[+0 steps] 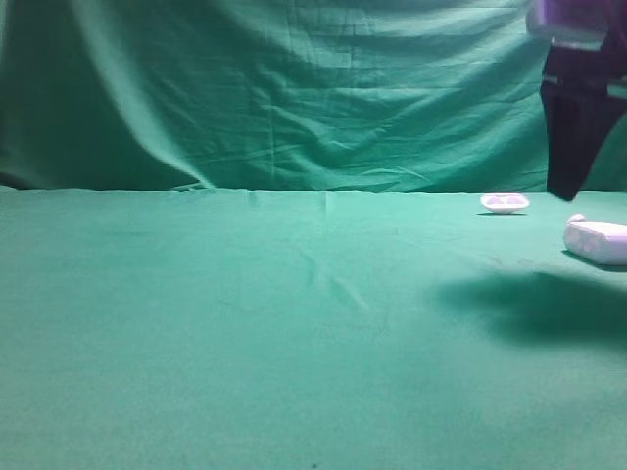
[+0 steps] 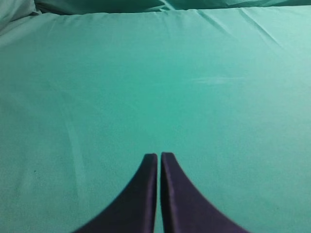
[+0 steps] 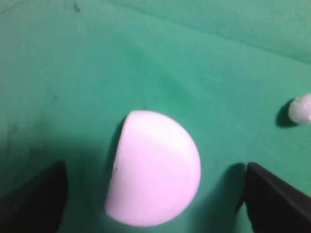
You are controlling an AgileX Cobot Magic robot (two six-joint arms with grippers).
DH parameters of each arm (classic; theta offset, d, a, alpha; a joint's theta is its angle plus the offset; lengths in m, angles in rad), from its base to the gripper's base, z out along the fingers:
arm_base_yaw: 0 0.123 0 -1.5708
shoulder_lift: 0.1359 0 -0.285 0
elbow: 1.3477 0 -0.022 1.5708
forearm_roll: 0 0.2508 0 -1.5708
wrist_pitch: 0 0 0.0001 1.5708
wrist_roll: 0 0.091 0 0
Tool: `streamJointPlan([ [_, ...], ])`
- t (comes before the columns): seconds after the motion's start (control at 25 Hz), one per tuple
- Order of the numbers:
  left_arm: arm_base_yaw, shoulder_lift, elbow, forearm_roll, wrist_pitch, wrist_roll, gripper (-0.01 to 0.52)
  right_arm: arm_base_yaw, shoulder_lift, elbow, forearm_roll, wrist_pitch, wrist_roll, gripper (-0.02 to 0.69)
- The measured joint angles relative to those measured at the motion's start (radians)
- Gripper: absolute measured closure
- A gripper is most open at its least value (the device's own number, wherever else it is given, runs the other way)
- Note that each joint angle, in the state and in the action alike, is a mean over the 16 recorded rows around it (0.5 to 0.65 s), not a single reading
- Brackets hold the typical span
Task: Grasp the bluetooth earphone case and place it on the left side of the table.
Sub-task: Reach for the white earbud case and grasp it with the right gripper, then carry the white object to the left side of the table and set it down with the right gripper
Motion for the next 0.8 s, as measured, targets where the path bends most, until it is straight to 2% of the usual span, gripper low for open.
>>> streamJointPlan([
  [0.56,0.0,0.0,0.0,0.0,0.0,0.0,0.514,0.005,0.04,-0.05,-0.019,0.046,0.006,0.311],
  [0.8,0.0,0.0,0.0,0.0,0.0,0.0,0.514,0.054,0.05,-0.188,-0.002,0.144,0.007,0.333],
])
